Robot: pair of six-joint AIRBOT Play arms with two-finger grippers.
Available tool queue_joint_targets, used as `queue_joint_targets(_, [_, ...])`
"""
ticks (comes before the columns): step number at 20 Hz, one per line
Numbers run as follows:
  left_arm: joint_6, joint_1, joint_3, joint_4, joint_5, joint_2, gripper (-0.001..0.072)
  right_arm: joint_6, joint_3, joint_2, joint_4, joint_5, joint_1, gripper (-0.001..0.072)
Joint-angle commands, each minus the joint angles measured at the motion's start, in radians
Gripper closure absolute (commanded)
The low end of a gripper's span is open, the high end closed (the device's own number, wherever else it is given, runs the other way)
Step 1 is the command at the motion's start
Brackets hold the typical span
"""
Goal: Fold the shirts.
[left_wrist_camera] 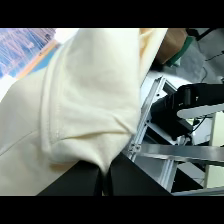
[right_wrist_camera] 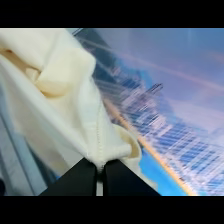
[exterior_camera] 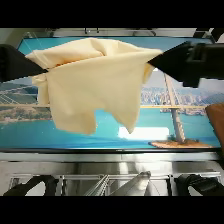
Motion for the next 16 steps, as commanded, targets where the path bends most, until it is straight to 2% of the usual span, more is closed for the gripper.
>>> queue_joint_targets(1, [-0.019, 0.000, 0.044, 0.132, 0.051, 0.019, 0.0672, 0.040, 0.000, 0.058, -0.171, -0.113, -0.001, 0.0694])
queue_joint_targets(4, [-0.004, -0.023, 0.043, 0.124, 0.052, -0.133, 0.0672, 0.075, 0.000, -0.108, -0.234, -0.113, -0.001, 0.0694])
queue_joint_targets(10, [0.029, -0.104, 0.043, 0.132, 0.052, -0.565, 0.0673, 0.130, 0.000, -0.562, -0.312, -0.121, -0.001, 0.0694])
queue_joint_targets(14, [0.030, -0.070, 0.044, 0.127, 0.112, -0.789, 0.0670, 0.137, 0.000, -0.754, -0.313, -0.238, -0.008, 0.0694])
queue_joint_targets(15, [0.029, -0.048, 0.044, 0.114, 0.134, -0.821, 0.0556, 0.159, 0.000, -0.765, -0.313, -0.272, -0.018, 0.0693])
queue_joint_targets(16, [0.027, -0.025, 0.044, 0.080, 0.135, -0.845, 0.0226, 0.160, 0.001, -0.764, -0.312, -0.287, -0.030, 0.0671])
